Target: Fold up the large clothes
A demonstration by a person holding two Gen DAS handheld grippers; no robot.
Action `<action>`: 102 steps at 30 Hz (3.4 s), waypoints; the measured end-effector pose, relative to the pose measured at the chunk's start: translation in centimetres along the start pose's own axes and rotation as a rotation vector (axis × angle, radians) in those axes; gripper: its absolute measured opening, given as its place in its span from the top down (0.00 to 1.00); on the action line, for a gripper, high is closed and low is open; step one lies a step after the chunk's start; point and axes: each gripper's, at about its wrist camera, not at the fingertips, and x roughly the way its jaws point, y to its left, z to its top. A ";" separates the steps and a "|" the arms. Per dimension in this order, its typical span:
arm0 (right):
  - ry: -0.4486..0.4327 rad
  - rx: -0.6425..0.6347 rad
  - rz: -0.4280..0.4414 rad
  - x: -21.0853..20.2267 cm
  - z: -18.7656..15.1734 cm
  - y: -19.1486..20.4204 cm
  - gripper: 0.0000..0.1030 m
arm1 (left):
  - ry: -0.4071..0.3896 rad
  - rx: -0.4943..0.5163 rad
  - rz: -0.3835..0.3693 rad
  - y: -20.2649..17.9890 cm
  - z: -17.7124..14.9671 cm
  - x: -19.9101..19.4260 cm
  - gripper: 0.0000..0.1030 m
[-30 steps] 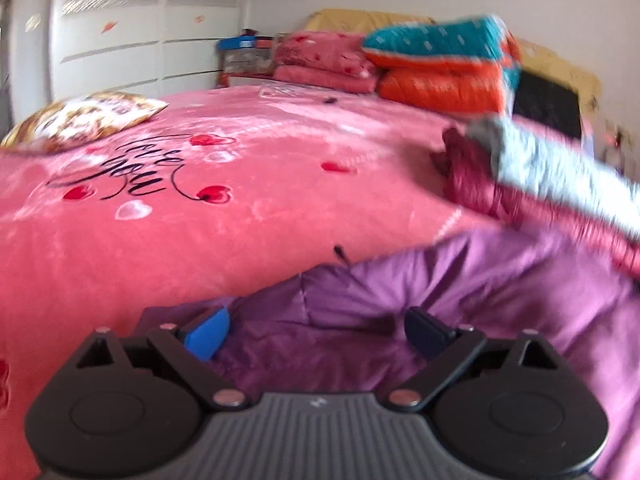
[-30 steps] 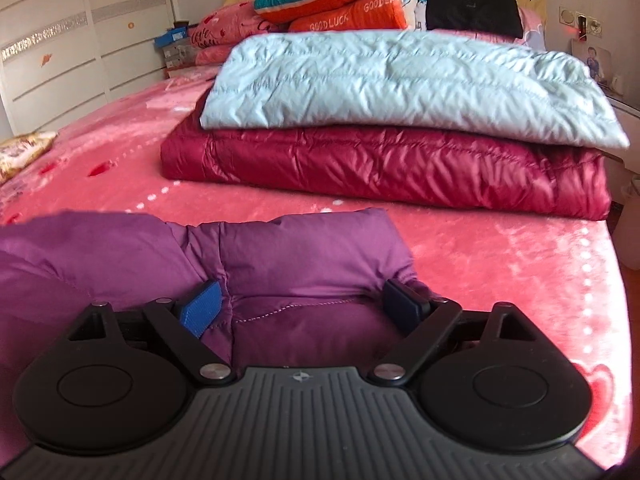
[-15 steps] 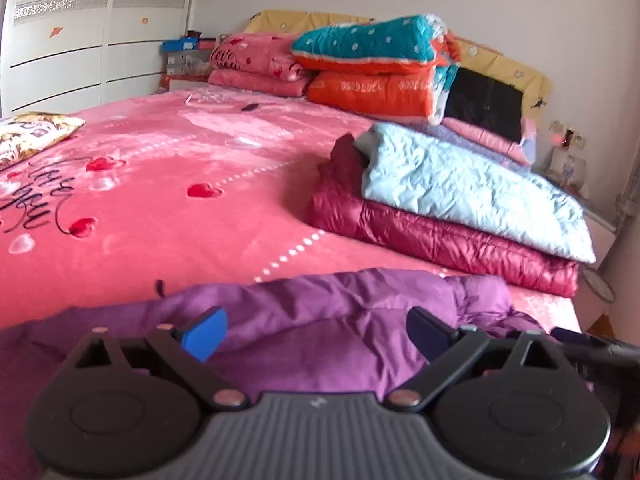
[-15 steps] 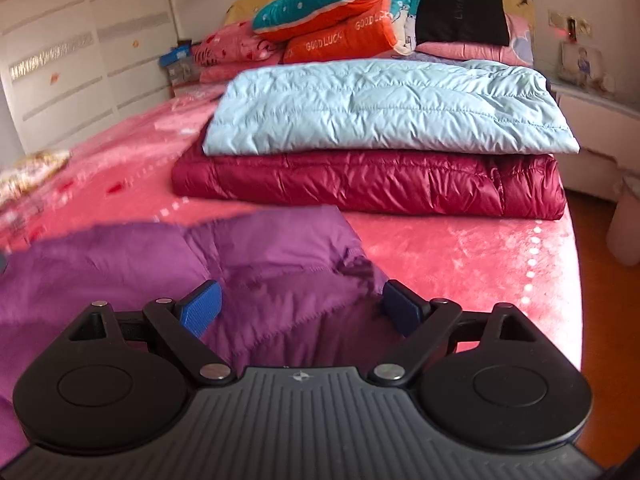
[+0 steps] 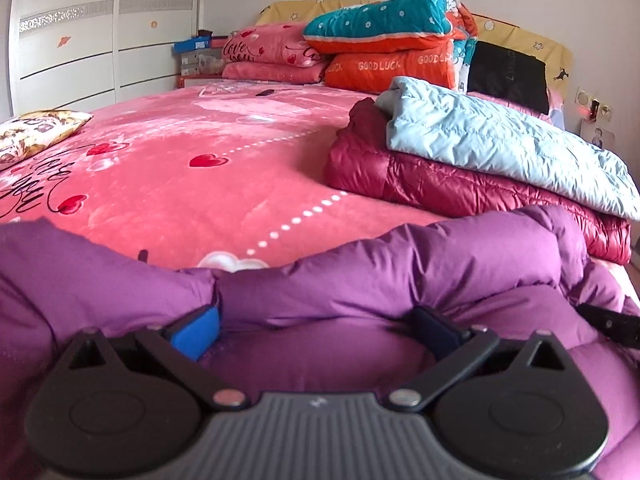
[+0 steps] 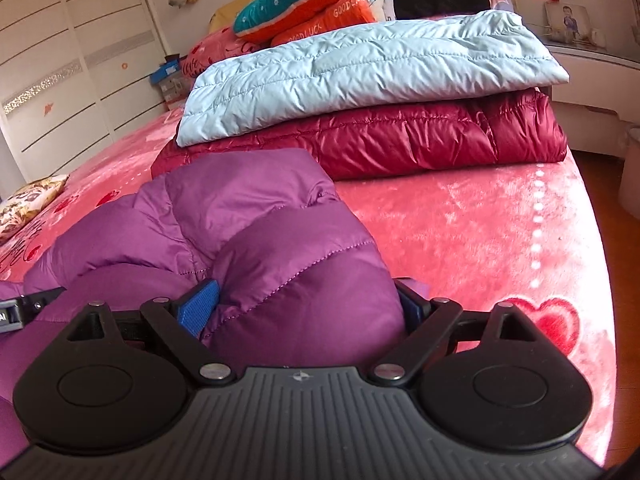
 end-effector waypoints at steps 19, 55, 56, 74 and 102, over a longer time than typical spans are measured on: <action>-0.023 0.137 -0.005 -6.2 -0.2 -1.1 0.00 | -0.110 0.089 0.029 -1.0 0.8 -9.5 0.04; -0.031 0.312 0.012 -28.1 -12.8 2.0 0.00 | -0.082 0.078 0.078 3.4 -11.0 -32.5 0.01; -0.035 0.311 0.014 -28.4 -12.9 2.1 0.00 | -0.083 0.080 0.082 3.4 -11.1 -32.8 0.01; -0.008 0.329 0.082 -28.6 -13.7 2.3 0.00 | -0.094 0.106 0.131 3.5 -11.8 -34.8 0.01; 0.172 0.315 0.285 -13.5 -2.1 -9.8 0.00 | 0.087 -0.260 -0.153 18.4 -5.5 -21.3 0.01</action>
